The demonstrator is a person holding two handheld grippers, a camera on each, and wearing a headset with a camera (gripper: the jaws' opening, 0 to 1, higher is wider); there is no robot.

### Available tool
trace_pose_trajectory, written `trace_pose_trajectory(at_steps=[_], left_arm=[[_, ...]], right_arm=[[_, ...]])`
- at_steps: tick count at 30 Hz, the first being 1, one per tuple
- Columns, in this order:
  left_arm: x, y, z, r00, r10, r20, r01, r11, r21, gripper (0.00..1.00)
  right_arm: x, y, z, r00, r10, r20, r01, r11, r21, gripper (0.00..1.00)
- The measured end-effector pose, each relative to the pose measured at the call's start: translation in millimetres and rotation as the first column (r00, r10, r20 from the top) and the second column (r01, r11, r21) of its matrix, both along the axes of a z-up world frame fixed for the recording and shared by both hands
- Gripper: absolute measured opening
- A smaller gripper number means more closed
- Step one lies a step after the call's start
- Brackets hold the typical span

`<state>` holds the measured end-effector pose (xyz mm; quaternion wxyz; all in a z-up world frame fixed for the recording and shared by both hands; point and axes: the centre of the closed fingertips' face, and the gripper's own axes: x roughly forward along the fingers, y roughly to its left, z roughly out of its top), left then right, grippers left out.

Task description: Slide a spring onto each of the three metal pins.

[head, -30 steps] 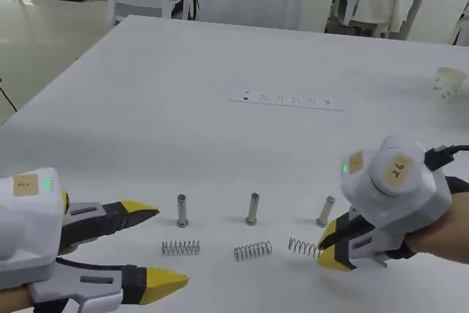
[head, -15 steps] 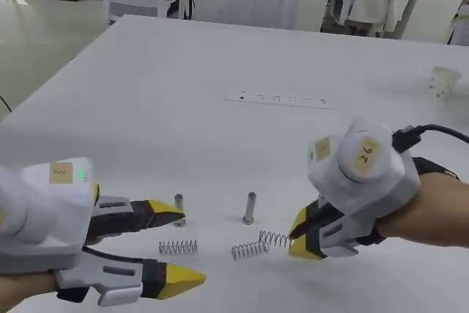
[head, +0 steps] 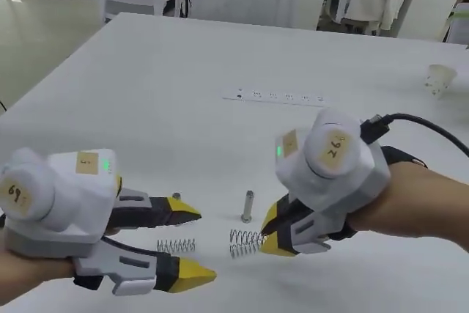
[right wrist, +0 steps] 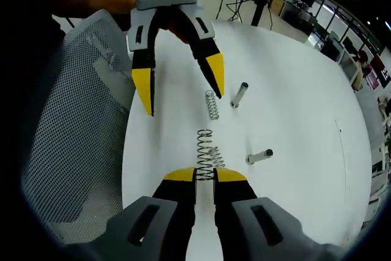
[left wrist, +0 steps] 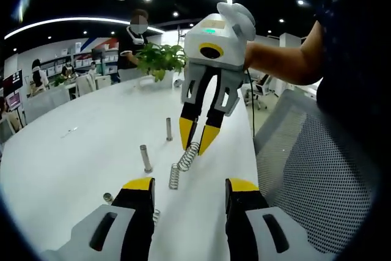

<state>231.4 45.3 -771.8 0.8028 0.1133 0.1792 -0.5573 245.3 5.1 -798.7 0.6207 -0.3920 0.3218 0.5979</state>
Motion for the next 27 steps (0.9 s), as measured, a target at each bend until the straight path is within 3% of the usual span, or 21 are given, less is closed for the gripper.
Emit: trace_pose_trajectory(at_steps=[27], left_arm=[[1.2,-11.9,0.9,0.996,-0.065,0.056,0.065,0.998,0.014,0.13]], right_arm=[[-10.6,20.6,12.3,0.995,0.092,0.028,-0.093,0.995,0.02,0.08]])
